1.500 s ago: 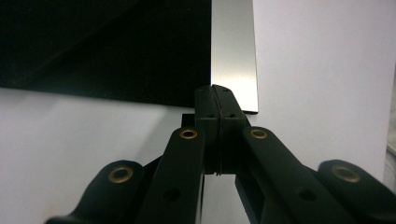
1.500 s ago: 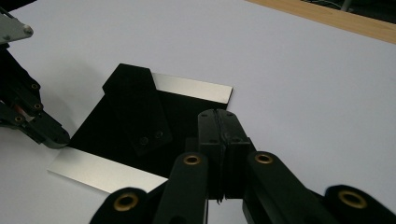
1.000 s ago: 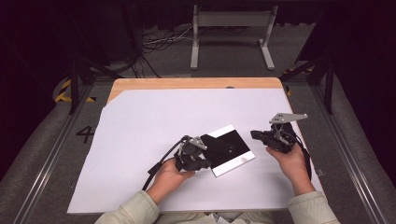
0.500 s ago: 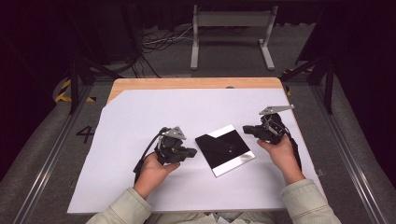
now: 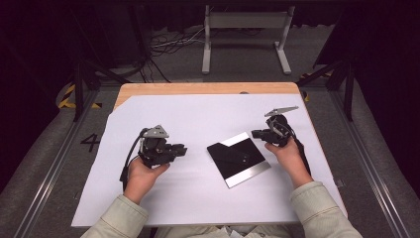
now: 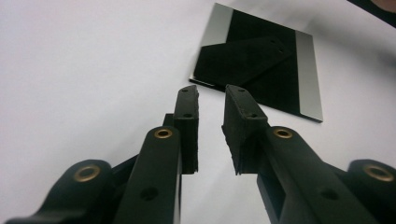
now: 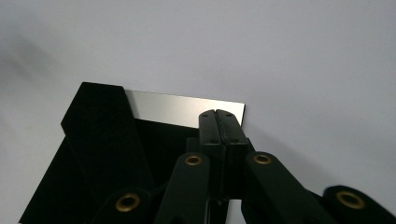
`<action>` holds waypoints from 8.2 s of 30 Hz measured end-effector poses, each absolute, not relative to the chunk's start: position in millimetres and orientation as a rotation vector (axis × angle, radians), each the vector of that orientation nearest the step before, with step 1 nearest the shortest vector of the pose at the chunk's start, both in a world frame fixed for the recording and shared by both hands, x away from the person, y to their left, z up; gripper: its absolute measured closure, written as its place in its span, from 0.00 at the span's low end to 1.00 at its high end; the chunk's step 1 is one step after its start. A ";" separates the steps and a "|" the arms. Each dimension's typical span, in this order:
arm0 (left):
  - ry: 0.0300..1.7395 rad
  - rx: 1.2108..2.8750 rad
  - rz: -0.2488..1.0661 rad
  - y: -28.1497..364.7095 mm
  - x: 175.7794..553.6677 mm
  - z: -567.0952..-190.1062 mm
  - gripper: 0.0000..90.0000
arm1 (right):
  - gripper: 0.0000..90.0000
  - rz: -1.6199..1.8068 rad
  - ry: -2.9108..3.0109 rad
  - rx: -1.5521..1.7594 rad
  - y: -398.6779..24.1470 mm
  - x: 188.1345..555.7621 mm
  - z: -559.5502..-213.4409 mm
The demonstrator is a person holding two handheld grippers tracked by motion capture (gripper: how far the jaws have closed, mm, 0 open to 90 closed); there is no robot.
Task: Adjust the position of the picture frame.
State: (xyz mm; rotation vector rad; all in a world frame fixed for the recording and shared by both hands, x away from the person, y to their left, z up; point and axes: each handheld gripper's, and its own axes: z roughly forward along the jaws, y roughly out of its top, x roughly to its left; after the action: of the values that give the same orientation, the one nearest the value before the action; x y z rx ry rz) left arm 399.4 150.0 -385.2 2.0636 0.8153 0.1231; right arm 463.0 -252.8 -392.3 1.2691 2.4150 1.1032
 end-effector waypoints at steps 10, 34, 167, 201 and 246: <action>0.877 2.038 0.159 166.6 401.1 -385.2 0.73 | 1.00 1.021 2.415 1.326 -248.7 477.9 -407.7; 0.872 2.048 0.132 163.6 404.0 -389.9 0.67 | 1.00 0.909 2.428 1.365 -235.9 491.0 -426.3; 0.866 2.048 0.105 163.5 405.4 -392.1 0.64 | 1.00 0.740 2.879 0.494 -142.5 297.5 -425.7; 0.858 2.099 0.060 147.5 403.2 -401.3 0.67 | 1.00 0.748 2.672 0.721 -175.8 367.1 -428.0; 1.109 2.098 0.106 169.9 461.0 -383.9 0.99 | 1.00 1.023 2.517 1.011 -194.5 404.2 -396.7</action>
State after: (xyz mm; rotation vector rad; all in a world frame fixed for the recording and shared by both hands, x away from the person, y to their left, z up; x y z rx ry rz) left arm 461.0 169.9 -383.9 2.0979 1.1086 0.1059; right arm 404.2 -194.5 -396.7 1.0110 2.5173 1.0229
